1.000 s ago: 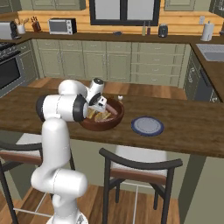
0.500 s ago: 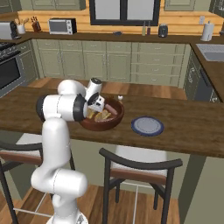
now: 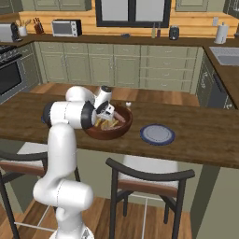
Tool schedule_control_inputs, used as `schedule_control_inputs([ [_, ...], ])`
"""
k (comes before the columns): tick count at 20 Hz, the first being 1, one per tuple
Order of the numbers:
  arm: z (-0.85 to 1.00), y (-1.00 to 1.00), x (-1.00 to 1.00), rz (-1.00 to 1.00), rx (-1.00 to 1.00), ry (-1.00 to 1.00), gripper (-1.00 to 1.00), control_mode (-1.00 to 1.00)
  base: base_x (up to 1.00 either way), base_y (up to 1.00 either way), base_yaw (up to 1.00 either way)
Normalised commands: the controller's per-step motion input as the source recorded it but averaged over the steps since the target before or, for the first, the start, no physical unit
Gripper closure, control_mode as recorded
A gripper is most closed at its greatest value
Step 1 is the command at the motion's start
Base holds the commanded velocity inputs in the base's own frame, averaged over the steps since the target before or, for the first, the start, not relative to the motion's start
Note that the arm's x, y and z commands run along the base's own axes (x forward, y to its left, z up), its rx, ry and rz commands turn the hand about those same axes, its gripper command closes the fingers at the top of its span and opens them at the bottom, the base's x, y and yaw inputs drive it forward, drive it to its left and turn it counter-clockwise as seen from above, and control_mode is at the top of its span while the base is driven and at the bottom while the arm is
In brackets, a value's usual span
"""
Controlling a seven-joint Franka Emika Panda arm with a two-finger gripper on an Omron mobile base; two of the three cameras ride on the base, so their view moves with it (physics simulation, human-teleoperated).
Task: Place one bun and one sausage from the bowl on each plate.
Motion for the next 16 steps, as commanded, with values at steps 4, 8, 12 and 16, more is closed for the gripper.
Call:
schedule_control_inputs([
  [4,-0.35,0.0,0.12,0.0,0.0,0.0,-1.0,-1.0,0.0,0.0,0.0],
  [8,-0.43,0.0,0.01,0.0,0.0,0.0,-1.0,-1.0,0.0,0.0,0.0],
  [12,-0.34,0.0,0.0,0.0,0.0,0.0,-1.0,-1.0,0.0,0.0,0.0],
  [16,-0.06,0.0,0.0,0.0,0.0,0.0,-1.0,-1.0,0.0,0.0,0.0],
])
